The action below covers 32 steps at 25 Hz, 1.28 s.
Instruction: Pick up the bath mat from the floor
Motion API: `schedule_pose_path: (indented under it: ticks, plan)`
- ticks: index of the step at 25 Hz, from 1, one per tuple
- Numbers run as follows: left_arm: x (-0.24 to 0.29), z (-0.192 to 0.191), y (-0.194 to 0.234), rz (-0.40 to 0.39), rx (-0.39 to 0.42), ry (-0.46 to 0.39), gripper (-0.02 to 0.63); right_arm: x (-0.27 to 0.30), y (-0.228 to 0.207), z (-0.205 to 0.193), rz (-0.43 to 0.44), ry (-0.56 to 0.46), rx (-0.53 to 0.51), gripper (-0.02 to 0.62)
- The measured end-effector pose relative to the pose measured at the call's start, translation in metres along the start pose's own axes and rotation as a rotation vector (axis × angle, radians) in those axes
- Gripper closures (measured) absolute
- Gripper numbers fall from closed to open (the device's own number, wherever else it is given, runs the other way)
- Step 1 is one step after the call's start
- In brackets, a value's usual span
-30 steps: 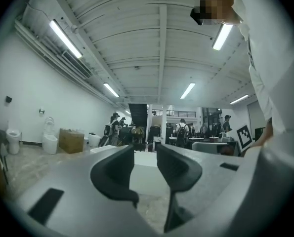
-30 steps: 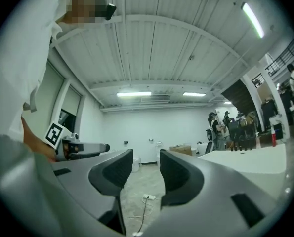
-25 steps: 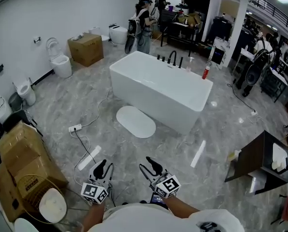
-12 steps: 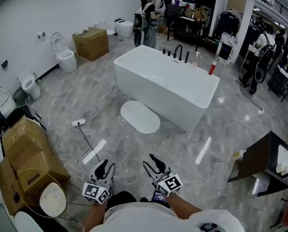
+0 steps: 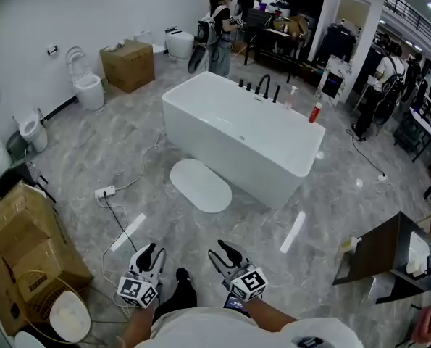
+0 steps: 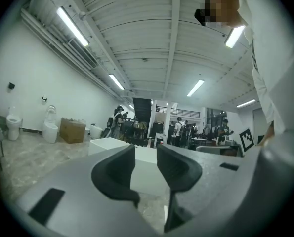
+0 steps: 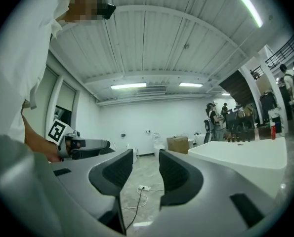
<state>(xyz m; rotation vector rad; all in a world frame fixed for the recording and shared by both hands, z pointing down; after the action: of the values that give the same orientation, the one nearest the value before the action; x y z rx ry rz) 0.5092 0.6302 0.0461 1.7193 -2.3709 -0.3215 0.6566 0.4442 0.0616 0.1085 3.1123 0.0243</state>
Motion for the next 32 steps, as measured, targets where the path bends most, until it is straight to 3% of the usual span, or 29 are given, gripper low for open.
schedule_pose_path:
  ticks: [8,14,21,32]
  plan:
    - [0.086,0.06,0.102,-0.037,0.008,-0.053,0.469,0.119,-0.065,0.01,-0.036,0.036,0.011,0.42]
    - [0.132,0.088,0.18,-0.037,0.011,-0.062,0.469,0.208,-0.092,0.024,-0.04,-0.022,-0.006,0.42]
    - [0.172,0.102,0.237,-0.017,-0.004,-0.071,0.469,0.275,-0.122,0.016,-0.034,0.002,-0.006,0.422]
    - [0.255,0.138,0.376,0.063,0.003,-0.048,0.469,0.439,-0.189,-0.003,-0.019,-0.024,0.042,0.426]
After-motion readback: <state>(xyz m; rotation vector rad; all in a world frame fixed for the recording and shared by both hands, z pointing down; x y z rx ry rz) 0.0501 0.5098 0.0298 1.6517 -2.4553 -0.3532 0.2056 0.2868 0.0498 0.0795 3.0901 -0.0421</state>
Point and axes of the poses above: the fingertips, and each gripper's own axes: x forward along the fingers, y to its left, z out of its top, the point moved 5 cm from there along -x, backward along the fingers, and after that the axes turned 8 degrees about -x, right-handed, at the moved point
